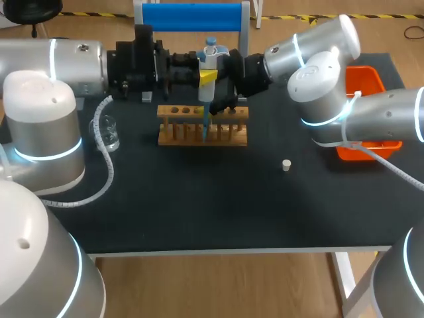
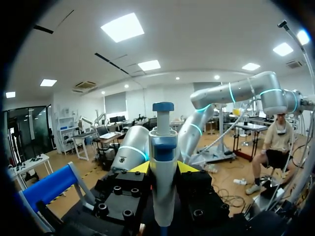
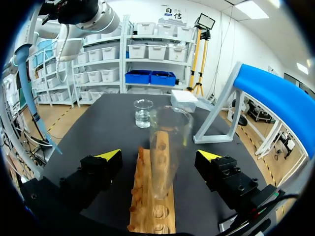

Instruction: Invert the test tube, pick up the pipette, mount the tip to pipette, aspirate from beaker and dispense into the tube, eject the tip, return the pipette, and cap with the stopper.

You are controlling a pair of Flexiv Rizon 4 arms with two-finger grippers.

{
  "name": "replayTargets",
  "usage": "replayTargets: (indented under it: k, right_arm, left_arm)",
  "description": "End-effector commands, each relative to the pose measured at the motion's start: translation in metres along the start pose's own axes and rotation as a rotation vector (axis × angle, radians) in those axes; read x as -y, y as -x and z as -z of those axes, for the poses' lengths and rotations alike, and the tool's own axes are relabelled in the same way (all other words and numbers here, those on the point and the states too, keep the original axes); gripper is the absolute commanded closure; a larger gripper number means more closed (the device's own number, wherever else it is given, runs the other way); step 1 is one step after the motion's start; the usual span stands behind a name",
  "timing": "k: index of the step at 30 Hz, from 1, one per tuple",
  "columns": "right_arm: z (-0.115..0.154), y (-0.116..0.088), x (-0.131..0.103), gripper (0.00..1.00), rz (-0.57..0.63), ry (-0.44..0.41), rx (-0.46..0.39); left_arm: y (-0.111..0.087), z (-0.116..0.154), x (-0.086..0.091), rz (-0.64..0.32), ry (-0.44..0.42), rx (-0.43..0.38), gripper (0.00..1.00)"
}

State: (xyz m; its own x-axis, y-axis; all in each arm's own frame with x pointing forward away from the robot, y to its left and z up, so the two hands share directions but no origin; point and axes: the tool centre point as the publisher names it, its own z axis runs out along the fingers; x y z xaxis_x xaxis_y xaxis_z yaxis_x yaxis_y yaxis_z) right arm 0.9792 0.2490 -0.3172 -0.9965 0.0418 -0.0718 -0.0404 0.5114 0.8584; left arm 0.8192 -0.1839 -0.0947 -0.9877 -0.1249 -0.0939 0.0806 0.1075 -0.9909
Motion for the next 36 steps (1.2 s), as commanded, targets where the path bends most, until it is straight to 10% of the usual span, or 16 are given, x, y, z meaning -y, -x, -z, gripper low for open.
replayTargets:
  k: [1, 17, 36]
  right_arm:
    - [0.019, -0.006, 0.005, 0.0, -0.001, 0.014, 0.019]
    - [0.084, -0.037, 0.014, 0.0, -0.004, 0.146, 0.038]
    - [0.147, -0.107, -0.041, 0.0, 0.055, 0.448, -0.015]
  left_arm:
    - [0.0, -0.001, 0.0, -0.001, -0.001, 0.003, 1.0]
    - [0.0, -0.001, 0.0, -0.001, -0.001, 0.003, 1.0]
    - [0.0, -0.001, 0.0, -0.001, -0.001, 0.003, 1.0]
